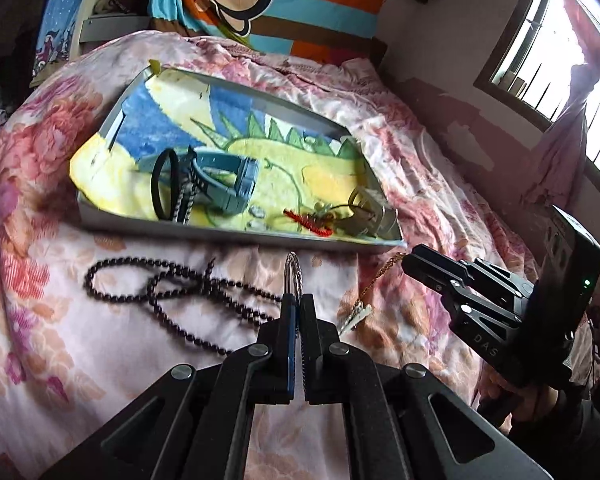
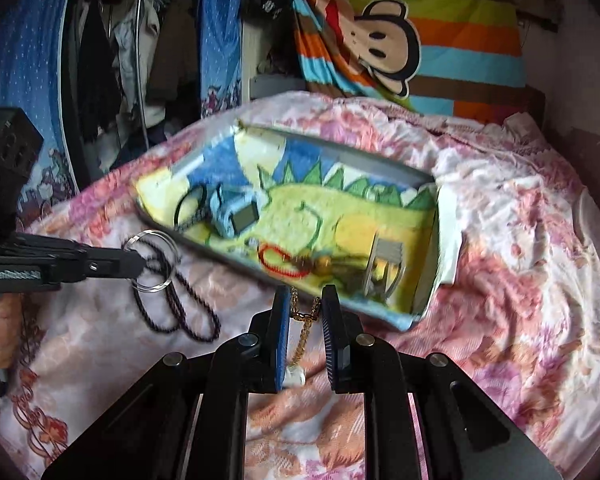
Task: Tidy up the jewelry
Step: 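Carry the gold chain into the tray with the right tool while the left tool drops the key ring there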
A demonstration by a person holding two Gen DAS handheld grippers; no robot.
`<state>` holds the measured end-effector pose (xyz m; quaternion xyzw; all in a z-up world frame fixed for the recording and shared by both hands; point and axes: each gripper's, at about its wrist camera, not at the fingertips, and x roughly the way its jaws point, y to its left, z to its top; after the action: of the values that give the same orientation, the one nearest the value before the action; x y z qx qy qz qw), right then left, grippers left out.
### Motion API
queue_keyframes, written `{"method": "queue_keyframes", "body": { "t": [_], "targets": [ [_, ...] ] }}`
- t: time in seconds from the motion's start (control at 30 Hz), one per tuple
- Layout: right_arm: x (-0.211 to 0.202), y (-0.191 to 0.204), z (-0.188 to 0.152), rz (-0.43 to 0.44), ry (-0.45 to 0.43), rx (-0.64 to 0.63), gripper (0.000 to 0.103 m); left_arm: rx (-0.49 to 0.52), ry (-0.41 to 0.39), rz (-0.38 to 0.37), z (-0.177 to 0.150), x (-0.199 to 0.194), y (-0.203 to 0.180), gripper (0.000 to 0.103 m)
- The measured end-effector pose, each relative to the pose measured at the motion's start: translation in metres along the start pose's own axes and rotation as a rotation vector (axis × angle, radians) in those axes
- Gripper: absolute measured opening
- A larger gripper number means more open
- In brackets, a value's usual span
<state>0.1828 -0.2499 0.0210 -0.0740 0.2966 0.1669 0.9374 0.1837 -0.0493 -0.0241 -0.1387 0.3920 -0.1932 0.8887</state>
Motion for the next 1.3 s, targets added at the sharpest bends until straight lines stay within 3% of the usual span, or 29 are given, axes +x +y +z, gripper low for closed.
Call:
{"method": "queue_keyframes", "body": {
  "t": [0.27,0.43,0.57,0.93,1.3],
  "targets": [
    [-0.025,-0.013,0.042,0.019,-0.184,0.070,0.014,0.036,-0.086,-0.052,0.034,-0.002,0.002,0.003],
    [-0.012,-0.017,0.055,0.027,-0.222,0.107,0.014,0.044,-0.101,-0.082,0.058,0.006,0.003,0.003],
    [0.006,-0.019,0.054,0.028,-0.200,0.131,0.014,0.035,-0.086,-0.082,0.068,0.025,0.004,0.003],
    [0.061,-0.024,0.022,0.016,-0.032,0.154,0.014,0.029,-0.009,-0.030,0.068,0.069,0.008,0.003],
    [0.077,-0.026,0.009,-0.002,0.049,0.160,0.015,-0.036,0.063,0.020,0.064,0.087,0.025,0.003]
  ]
}}
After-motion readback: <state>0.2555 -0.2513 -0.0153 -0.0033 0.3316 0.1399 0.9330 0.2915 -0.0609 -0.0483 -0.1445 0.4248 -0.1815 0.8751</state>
